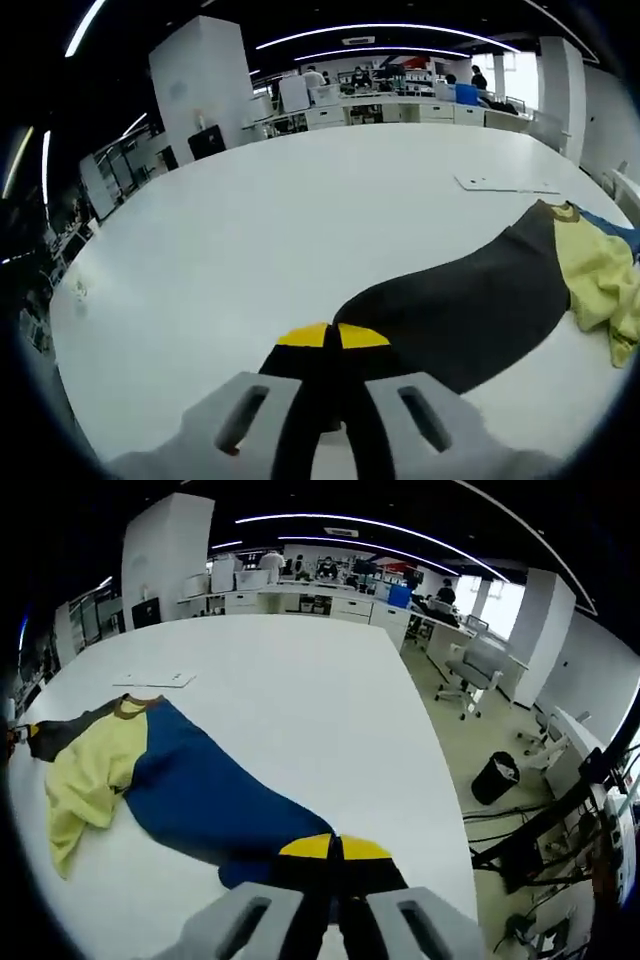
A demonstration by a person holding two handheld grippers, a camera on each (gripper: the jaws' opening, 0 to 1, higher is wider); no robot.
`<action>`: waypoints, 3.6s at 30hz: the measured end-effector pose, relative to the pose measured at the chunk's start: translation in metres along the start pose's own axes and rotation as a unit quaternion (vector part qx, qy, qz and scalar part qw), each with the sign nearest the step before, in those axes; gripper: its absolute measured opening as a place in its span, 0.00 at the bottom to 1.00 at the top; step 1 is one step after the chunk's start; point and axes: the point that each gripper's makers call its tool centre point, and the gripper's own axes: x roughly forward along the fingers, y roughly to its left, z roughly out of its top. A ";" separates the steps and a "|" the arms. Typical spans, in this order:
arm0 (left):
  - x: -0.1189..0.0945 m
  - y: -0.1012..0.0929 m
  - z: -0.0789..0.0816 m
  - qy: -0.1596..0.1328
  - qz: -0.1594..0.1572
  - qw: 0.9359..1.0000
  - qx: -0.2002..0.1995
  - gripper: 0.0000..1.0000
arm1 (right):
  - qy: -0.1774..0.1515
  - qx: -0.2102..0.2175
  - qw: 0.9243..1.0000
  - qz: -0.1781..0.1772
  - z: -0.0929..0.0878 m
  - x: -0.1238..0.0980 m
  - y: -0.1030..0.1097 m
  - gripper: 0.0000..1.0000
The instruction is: Fold the garment on the visible template until the final outline fits inside the template.
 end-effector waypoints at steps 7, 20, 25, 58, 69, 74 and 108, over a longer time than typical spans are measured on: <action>-0.003 -0.002 0.003 -0.008 -0.007 1.000 -0.003 0.01 | -0.013 0.016 1.000 0.010 0.002 0.000 0.002 0.00; -0.027 -0.009 0.009 -0.037 -0.033 0.999 0.009 0.45 | -0.031 0.065 0.994 0.078 0.008 -0.007 0.042 0.37; -0.039 -0.020 0.008 -0.052 -0.065 0.997 0.005 0.60 | -0.043 0.049 0.990 0.128 0.015 -0.017 0.073 0.70; -0.145 -0.122 -0.002 -0.082 -0.271 0.957 0.058 0.94 | -0.075 -0.082 0.930 0.350 0.021 -0.107 0.259 0.97; -0.168 -0.150 -0.026 -0.069 -0.301 0.947 0.089 0.94 | -0.080 -0.122 0.902 0.407 0.011 -0.122 0.319 0.90; -0.177 -0.158 -0.033 -0.060 -0.313 0.943 0.093 0.93 | -0.074 -0.142 0.889 0.428 0.002 -0.126 0.345 0.87; -0.203 -0.195 -0.064 -0.049 -0.342 0.927 0.146 0.84 | -0.019 -0.212 0.892 0.399 -0.061 -0.075 0.442 0.37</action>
